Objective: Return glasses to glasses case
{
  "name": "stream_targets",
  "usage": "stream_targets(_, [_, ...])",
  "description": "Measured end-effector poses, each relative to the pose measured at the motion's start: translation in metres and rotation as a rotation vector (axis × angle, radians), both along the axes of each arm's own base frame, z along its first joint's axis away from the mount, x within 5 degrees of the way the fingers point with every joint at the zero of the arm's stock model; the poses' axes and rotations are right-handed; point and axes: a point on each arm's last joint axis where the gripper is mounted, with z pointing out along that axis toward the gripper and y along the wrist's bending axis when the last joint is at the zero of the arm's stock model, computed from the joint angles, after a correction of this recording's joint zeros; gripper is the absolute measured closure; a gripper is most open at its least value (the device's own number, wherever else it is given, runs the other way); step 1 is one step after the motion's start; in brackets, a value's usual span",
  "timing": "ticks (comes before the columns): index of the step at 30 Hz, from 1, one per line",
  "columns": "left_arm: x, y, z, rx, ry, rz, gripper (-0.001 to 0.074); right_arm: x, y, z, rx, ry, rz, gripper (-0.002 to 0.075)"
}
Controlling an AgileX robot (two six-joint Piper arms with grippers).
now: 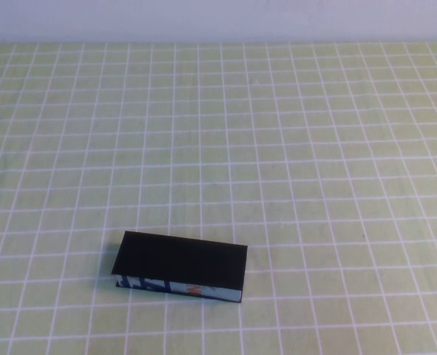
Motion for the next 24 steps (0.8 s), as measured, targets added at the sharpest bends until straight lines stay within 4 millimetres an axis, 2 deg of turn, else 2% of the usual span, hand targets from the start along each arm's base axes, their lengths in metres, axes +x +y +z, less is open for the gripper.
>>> stream_targets(24, [-0.0001,0.0003,-0.0005,0.000,0.006,0.003,0.0736,-0.0020,-0.0012,0.0002,0.002,-0.009,-0.010,0.0743])
